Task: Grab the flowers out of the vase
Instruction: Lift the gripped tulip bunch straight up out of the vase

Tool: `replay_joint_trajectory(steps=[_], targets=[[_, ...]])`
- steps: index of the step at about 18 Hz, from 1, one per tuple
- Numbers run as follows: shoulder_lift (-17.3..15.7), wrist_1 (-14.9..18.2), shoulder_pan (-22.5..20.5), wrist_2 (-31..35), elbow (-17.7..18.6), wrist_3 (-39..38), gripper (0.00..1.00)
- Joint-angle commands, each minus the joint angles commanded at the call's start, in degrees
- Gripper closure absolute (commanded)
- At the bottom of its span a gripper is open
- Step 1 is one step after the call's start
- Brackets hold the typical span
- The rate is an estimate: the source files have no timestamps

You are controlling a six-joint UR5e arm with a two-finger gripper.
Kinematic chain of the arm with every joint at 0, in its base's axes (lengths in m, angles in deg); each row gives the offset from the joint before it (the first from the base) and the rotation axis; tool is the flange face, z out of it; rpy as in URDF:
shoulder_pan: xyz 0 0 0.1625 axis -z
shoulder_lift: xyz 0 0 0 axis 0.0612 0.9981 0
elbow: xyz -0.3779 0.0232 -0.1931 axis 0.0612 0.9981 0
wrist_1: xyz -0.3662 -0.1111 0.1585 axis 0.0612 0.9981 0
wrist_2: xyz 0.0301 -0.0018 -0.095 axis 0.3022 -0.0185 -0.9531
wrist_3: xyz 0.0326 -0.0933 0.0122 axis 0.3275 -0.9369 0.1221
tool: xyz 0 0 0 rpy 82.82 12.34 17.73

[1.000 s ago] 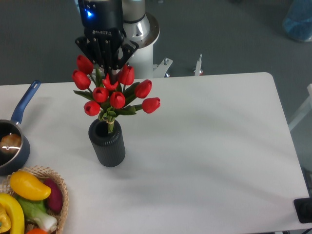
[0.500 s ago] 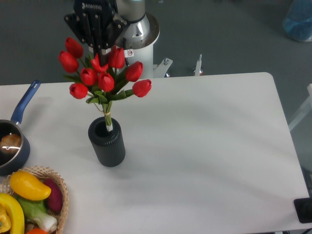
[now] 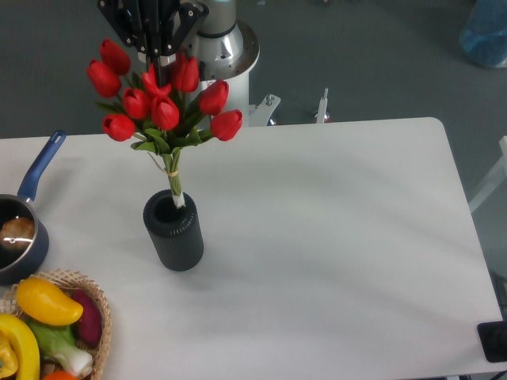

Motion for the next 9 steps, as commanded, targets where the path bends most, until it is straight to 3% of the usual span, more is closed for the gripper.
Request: replay_joint_trajectory(steps=[9], targets=[[-1.23, 0.00, -3.42, -1.23, -0.62, 0.17, 0.99]])
